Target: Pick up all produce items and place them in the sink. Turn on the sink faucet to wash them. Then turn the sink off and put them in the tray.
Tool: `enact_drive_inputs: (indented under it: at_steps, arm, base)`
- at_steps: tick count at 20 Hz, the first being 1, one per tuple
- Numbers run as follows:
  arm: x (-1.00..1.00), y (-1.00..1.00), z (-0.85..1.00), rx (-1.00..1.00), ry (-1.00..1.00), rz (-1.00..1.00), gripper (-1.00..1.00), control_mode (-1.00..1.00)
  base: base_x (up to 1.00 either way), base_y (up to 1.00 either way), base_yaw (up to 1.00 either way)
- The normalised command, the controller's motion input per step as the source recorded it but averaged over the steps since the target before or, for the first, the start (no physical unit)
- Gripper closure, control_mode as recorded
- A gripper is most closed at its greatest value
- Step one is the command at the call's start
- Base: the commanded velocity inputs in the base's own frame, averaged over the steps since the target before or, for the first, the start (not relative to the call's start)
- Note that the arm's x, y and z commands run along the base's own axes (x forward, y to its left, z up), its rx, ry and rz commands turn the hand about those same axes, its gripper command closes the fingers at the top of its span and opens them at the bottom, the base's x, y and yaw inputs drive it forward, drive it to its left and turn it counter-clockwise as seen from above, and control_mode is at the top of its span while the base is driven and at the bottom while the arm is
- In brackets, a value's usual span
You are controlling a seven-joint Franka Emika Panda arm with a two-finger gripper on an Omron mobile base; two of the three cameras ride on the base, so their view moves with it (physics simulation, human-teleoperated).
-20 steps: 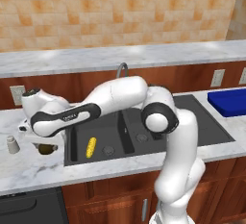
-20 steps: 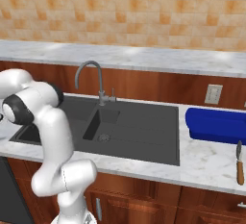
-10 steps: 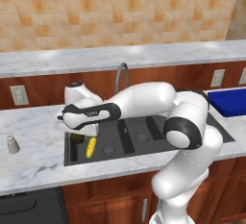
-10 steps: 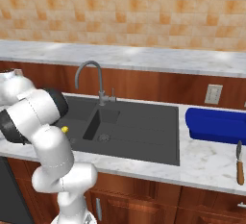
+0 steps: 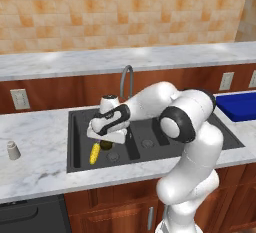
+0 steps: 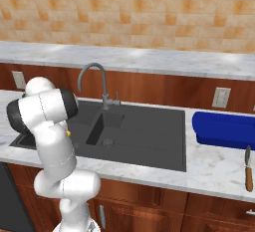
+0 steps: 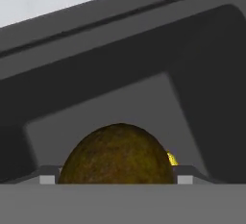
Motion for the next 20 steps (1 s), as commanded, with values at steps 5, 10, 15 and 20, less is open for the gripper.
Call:
enact_drive_inputs:
  at_steps: [5, 10, 15, 20]
  arm:
    - [0.80, -0.01, -0.90, -0.13, 0.00, 0.00, 1.00, -1.00]
    - [0.78, 0.01, -0.71, -0.10, 0.00, 0.01, 1.00, -1.00]
    - [0.69, 0.03, -0.26, 0.00, -0.02, 0.02, 1.00, -1.00]
    - [0.62, 0.08, -0.48, 0.00, -0.01, 0.05, 1.00, -1.00]
  base:
    - [0.00, 0.00, 0.00]
    - [0.00, 0.00, 0.00]
    - [0.00, 0.00, 0.00]
    - [0.00, 0.00, 0.00]
